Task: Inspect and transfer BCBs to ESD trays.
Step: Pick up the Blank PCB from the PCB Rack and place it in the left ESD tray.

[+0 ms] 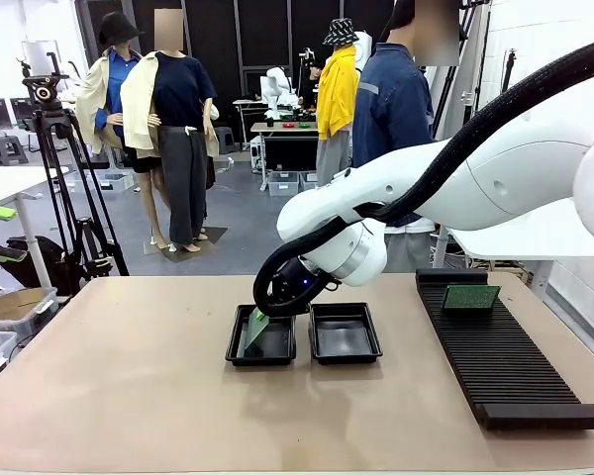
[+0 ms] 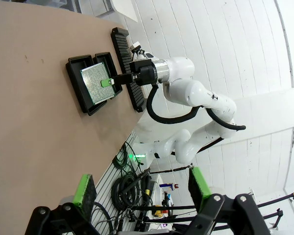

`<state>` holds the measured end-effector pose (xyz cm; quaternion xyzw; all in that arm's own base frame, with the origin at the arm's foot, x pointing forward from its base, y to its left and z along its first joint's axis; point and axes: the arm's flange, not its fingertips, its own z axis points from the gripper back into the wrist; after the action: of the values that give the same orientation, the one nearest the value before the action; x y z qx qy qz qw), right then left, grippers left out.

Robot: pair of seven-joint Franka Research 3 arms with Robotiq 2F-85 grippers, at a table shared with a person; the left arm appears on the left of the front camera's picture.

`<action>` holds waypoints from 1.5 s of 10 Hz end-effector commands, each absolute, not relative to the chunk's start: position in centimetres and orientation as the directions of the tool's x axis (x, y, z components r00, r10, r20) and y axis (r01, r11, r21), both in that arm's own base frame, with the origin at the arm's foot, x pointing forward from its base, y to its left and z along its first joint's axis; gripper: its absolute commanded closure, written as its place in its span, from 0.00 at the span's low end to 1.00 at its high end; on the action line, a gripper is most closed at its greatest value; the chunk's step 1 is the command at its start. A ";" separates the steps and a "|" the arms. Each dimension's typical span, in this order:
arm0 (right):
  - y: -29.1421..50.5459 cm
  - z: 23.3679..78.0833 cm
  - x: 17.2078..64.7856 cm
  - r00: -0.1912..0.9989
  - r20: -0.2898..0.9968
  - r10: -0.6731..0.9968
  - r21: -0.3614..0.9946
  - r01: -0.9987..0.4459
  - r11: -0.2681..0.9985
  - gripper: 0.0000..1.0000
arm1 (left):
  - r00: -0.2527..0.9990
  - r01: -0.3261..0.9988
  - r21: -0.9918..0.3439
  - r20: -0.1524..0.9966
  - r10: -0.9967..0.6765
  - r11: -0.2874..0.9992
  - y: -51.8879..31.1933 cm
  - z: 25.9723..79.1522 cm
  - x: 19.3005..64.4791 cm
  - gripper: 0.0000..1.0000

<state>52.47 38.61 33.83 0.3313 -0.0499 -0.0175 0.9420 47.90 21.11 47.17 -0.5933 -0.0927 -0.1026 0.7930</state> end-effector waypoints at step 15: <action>39.0 38.5 51.5 0.988 0.094 -0.126 0.511 0.061 0.858 0.49 | 0.962 0.272 -0.920 0.269 -0.052 0.283 21.2 47.3 47.7 0.00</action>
<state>52.73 39.05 36.70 0.3050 -0.0633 -0.0317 0.9497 47.90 21.12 47.16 -0.5934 -0.0927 -0.1025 0.7930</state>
